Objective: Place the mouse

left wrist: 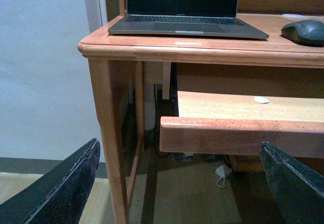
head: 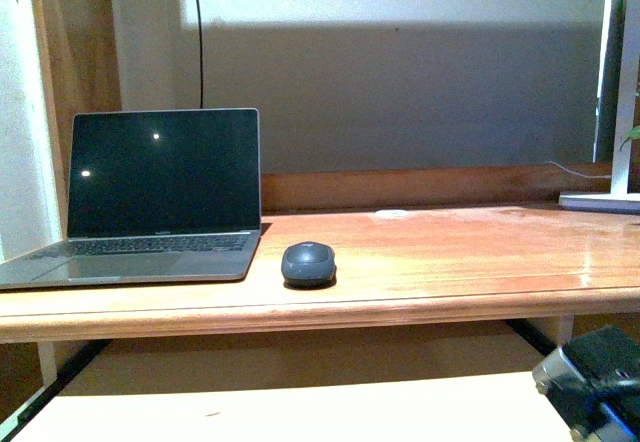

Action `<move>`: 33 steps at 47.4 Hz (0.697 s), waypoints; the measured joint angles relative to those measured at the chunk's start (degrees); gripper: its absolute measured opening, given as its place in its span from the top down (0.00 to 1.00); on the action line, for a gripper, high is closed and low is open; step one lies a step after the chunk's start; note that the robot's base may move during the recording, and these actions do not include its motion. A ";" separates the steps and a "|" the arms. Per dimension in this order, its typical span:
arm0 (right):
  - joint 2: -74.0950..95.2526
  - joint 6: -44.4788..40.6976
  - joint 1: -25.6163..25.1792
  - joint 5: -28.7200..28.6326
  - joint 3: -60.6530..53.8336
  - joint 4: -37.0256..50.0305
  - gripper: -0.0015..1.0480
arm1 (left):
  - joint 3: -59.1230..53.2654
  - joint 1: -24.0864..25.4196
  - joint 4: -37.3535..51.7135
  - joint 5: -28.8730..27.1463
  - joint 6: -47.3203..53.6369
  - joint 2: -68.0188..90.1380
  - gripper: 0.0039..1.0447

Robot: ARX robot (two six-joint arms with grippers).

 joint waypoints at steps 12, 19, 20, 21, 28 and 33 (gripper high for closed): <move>6.56 0.76 0.98 4.42 6.75 0.15 0.07 | 0.00 0.00 0.00 -0.02 0.00 0.00 0.07; 9.86 1.01 1.64 6.34 10.60 -0.28 0.07 | 0.00 0.00 0.00 -0.02 0.00 0.00 0.07; 10.12 1.01 1.70 6.40 10.95 -0.39 0.07 | 0.00 0.00 0.00 -0.02 0.00 0.00 0.07; 10.62 1.09 1.75 6.75 11.63 -0.50 0.07 | 0.00 0.00 0.00 0.00 0.00 0.00 0.07; 14.40 1.14 2.10 8.61 16.63 -1.46 0.07 | 0.00 0.00 0.00 0.00 0.00 0.00 0.07; 17.16 0.68 2.32 10.23 19.91 -2.03 0.07 | 0.00 0.00 0.00 -0.02 0.00 0.00 0.07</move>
